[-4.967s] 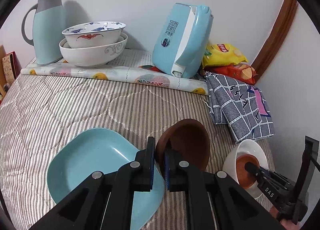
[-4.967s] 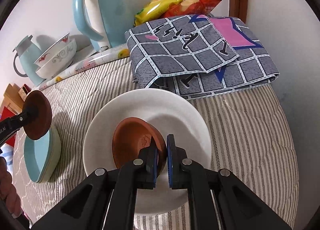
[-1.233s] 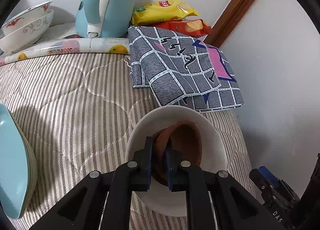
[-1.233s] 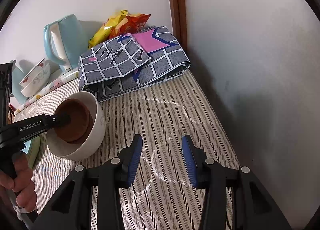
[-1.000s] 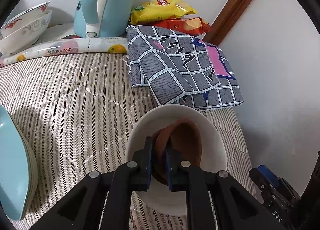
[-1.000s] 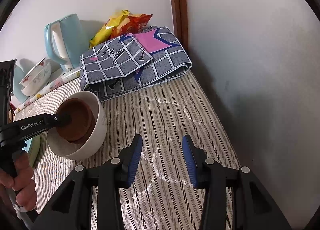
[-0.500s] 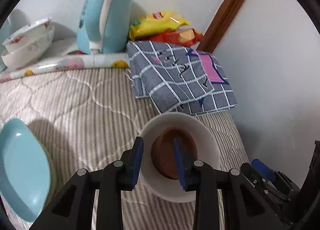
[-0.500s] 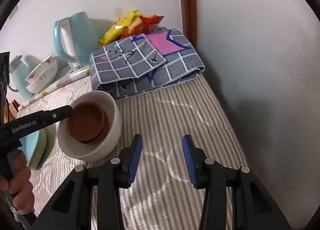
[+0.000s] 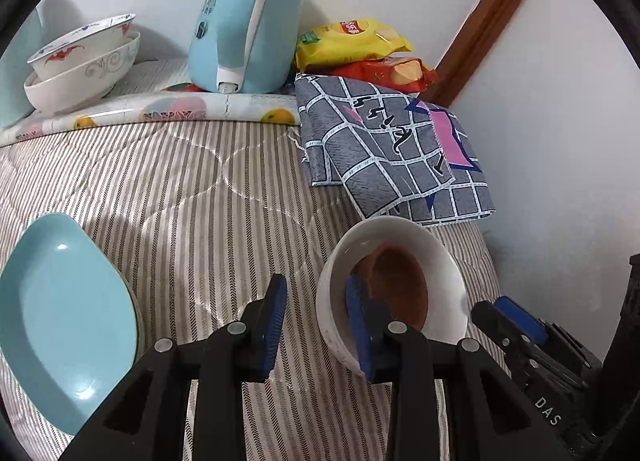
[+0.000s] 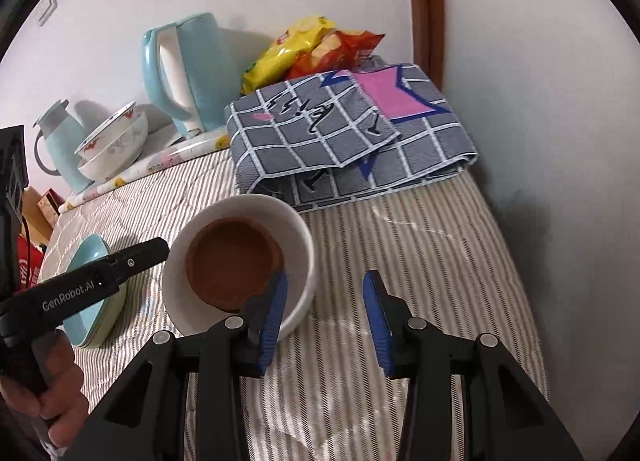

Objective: Organize plates and bowls
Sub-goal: 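Grasp the white bowl rim with both tools on opposite sides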

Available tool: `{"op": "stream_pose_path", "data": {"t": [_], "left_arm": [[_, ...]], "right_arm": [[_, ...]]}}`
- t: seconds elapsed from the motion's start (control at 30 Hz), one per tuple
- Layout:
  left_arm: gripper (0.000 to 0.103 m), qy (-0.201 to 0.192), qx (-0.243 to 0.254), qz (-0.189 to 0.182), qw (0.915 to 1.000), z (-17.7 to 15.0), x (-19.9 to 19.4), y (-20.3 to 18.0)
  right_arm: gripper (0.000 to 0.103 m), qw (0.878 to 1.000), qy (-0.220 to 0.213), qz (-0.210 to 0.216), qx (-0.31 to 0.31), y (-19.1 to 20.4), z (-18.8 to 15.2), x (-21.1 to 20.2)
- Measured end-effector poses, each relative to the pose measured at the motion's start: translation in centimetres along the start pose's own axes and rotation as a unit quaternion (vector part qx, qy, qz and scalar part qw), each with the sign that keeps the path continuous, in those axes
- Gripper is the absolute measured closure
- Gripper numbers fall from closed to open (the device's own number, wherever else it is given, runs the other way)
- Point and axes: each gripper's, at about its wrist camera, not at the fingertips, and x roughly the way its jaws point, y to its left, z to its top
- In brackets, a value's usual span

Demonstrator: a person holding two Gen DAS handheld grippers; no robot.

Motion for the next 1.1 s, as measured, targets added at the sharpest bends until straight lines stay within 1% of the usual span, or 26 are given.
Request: {"op": "stream_pose_path", "data": {"t": [0.17,0.23,0.33,0.43,0.53,0.63,0.77,0.97,1.1], "left_arm": [[0.074,0.008,0.0,-0.008,0.9999,0.0,0.4,0.0],[0.074,0.008,0.002,-0.01,0.9999,0.1,0.6,-0.1],[0.074,0.019,0.006,-0.007,0.9998,0.1,1.2,-0.3],[0.074,0.027,0.006,-0.003,0.9996,0.1,1.7,-0.3],[0.074,0.033,0.007,0.002,0.9994,0.1,2.2,-0.2],[0.074,0.04,0.012,0.006,0.9991,0.2,2.6,-0.3],[0.074,0.044,0.031,0.023,0.9983,0.1,3.1,-0.8],[0.074,0.05,0.03,0.025,0.998,0.3,3.7,-0.8],[0.073,0.048,0.031,0.025,0.998,0.3,3.9,-0.8]], "right_arm": [[0.066,1.0,0.009,-0.003,-0.004,0.5,0.2,1.0],[0.069,1.0,0.012,-0.003,-0.004,0.4,0.3,1.4],[0.073,1.0,0.021,-0.006,-0.001,0.5,0.4,2.1],[0.074,1.0,0.027,-0.009,-0.004,0.7,0.5,2.7],[0.08,0.999,0.038,-0.009,-0.01,1.0,0.6,3.3],[0.08,0.999,0.045,-0.021,-0.018,1.3,0.5,3.9],[0.08,0.998,0.055,-0.033,-0.022,1.5,0.5,4.5],[0.08,0.997,0.055,-0.047,-0.029,1.7,0.5,4.8],[0.076,0.997,0.052,-0.051,-0.028,1.7,0.5,5.1]]}}
